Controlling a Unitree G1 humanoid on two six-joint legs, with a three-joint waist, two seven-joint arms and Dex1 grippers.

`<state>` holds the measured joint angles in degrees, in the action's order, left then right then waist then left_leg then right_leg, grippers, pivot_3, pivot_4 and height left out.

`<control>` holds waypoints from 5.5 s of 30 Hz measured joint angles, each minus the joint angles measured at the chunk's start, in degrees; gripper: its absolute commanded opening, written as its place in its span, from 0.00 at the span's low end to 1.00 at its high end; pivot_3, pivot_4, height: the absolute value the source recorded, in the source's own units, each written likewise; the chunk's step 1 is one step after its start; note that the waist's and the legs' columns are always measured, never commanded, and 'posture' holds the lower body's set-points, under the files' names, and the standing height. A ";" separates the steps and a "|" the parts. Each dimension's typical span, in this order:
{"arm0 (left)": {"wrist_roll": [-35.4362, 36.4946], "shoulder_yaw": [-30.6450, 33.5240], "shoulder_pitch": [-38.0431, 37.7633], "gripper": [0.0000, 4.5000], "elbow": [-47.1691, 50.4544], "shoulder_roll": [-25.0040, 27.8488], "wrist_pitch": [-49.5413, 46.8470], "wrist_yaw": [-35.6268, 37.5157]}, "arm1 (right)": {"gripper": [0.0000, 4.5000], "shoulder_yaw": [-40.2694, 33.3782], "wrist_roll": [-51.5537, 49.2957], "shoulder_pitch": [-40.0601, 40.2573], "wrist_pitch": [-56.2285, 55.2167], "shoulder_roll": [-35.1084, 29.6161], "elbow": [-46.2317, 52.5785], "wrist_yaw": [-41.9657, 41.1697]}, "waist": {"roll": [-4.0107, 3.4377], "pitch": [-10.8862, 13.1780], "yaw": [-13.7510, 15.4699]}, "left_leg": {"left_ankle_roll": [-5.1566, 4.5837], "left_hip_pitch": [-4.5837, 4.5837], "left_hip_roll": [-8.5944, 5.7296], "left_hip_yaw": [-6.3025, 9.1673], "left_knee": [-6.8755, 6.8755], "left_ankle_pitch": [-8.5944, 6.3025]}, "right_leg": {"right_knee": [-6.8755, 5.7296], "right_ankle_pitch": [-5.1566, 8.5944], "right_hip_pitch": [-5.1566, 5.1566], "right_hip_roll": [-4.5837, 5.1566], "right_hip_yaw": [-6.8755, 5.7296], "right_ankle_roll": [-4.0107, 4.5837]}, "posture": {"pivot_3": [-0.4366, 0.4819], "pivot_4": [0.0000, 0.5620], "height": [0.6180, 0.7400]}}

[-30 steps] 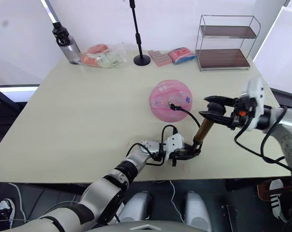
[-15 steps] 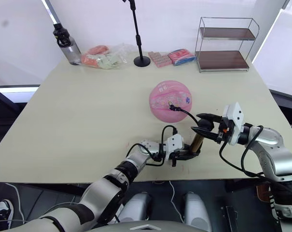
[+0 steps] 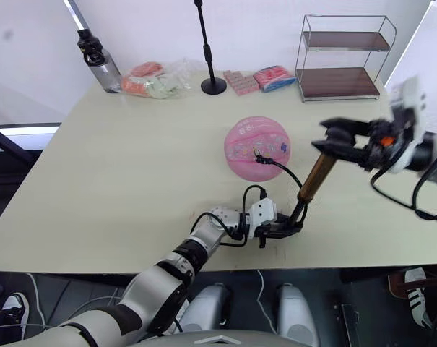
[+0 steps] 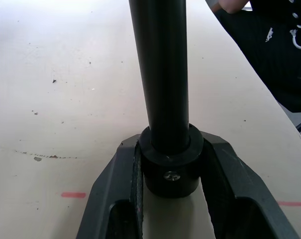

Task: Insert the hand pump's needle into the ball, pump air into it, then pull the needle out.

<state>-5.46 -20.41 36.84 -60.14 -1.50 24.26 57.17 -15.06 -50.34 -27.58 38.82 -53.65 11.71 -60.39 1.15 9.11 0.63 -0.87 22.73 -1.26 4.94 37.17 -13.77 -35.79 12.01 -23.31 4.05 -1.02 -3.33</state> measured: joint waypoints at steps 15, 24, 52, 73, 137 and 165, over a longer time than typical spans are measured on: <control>0.00 -0.32 -0.68 0.24 0.90 0.25 0.04 -0.10 | 0.46 -2.03 -1.49 1.65 1.68 0.00 3.45 1.89 | 0.04 0.06 0.04 | -0.02 0.04 -0.05 -0.26 -0.02 -0.01 | -0.03 0.00 -0.10 0.00 0.15 0.00 | 0.48 0.27 1.00; -0.13 -0.39 -1.29 0.24 0.53 0.55 -0.17 -1.11 | 0.44 6.75 12.60 11.33 -14.49 7.81 2.20 1.00 | 0.64 -0.44 -0.12 | 0.00 -0.69 0.31 -0.12 -0.09 -0.02 | -0.05 0.08 0.53 -0.11 0.00 0.12 | 0.48 0.27 1.00; -0.11 -0.45 -0.41 0.24 0.26 -0.50 1.05 -0.55 | 0.43 -0.70 2.06 2.06 1.82 -1.33 2.81 1.35 | -0.25 0.07 0.20 | -0.01 0.08 -0.14 -0.04 -0.01 -0.02 | 0.06 0.02 -0.01 0.12 0.03 0.00 | 0.48 0.27 1.00; -0.95 -0.44 -0.89 0.24 -0.18 0.10 1.24 -1.38 | 0.42 -1.00 8.50 13.59 -12.52 7.26 9.10 3.19 | 0.38 -0.34 0.02 | -0.01 -0.34 0.06 -0.07 0.01 -0.03 | -0.03 0.02 0.30 -0.02 -0.11 0.01 | 0.48 0.27 1.00; -1.41 -0.41 -0.51 0.24 -1.92 0.16 1.46 -1.23 | 0.42 1.60 9.82 16.13 -14.00 11.51 9.24 6.88 | 0.59 -0.90 0.05 | 0.01 -0.82 0.41 0.13 -0.11 -0.05 | -0.01 0.25 0.86 -0.07 -0.54 0.35 | 0.48 0.27 1.00; -0.56 -0.25 0.60 0.24 -1.64 -0.59 1.19 0.14 | 0.42 6.67 15.05 16.36 -11.32 10.57 3.80 6.07 | -0.18 -0.41 0.19 | 0.01 -0.26 0.01 0.15 -0.09 -0.05 | 0.01 0.17 0.39 0.02 -0.53 0.22 | 0.48 0.27 1.00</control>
<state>-6.02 -20.65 37.44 -61.78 -2.09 25.45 57.31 -8.39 -35.29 -11.22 27.50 -43.08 15.51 -54.32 0.97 8.70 0.83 -0.86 22.47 -1.24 5.09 37.08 -13.82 -35.77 12.18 -22.92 4.06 -1.55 -3.11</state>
